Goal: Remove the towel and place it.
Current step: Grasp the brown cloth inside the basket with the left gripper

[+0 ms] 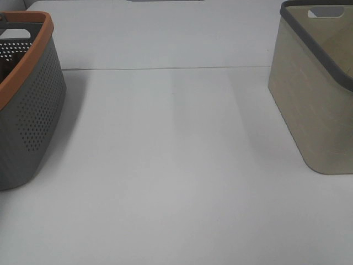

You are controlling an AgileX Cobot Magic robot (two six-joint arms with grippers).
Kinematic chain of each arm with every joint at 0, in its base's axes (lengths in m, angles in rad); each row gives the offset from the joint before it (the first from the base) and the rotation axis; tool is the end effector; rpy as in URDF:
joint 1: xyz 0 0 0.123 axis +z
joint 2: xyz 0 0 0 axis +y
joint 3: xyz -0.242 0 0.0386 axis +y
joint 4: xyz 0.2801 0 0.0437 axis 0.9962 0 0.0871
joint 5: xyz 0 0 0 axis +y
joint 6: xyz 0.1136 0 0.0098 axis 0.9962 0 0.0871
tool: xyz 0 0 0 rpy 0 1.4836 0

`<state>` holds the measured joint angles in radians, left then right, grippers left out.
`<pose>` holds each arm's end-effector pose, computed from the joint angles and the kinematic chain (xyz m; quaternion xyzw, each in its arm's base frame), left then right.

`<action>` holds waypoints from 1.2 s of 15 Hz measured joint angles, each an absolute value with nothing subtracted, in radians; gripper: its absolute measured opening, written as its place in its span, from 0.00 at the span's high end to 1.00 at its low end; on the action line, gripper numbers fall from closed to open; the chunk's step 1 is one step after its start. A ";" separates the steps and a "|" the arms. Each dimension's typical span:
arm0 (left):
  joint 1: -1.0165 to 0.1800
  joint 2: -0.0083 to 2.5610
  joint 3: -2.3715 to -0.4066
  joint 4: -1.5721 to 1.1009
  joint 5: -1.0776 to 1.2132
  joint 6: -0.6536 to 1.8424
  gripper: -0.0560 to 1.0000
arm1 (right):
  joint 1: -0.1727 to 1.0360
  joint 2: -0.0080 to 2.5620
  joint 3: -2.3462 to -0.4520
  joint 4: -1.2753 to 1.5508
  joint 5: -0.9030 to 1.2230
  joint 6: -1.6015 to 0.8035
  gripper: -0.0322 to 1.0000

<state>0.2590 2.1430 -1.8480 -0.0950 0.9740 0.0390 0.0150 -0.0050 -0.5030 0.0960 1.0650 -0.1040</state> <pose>0.4734 0.1162 0.1608 -0.1261 0.9721 -0.0145 0.1974 0.0825 0.0108 0.2835 -0.0528 0.8496 0.0246 0.5241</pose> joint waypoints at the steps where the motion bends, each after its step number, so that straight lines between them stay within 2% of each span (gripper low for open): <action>1: 0.259 2.143 -1.848 -0.095 0.964 0.043 0.39 | 0.015 -0.005 -0.503 0.096 1.065 -0.104 0.26; 10: 0.259 2.174 -1.849 -0.095 0.946 0.062 0.44 | 0.015 -0.005 -0.503 0.096 1.065 -0.104 0.26; 14: 0.259 2.174 -1.849 -0.091 0.946 0.069 0.67 | 0.015 -0.005 -0.503 0.096 1.065 -0.104 0.26; 17: 0.259 2.174 -1.849 -0.091 0.946 0.072 0.95 | 0.015 -0.005 -0.503 0.096 1.065 -0.104 0.26; 18: 0.259 2.174 -1.849 -0.091 0.946 0.072 0.95 | 0.015 -0.005 -0.503 0.096 1.065 -0.104 0.26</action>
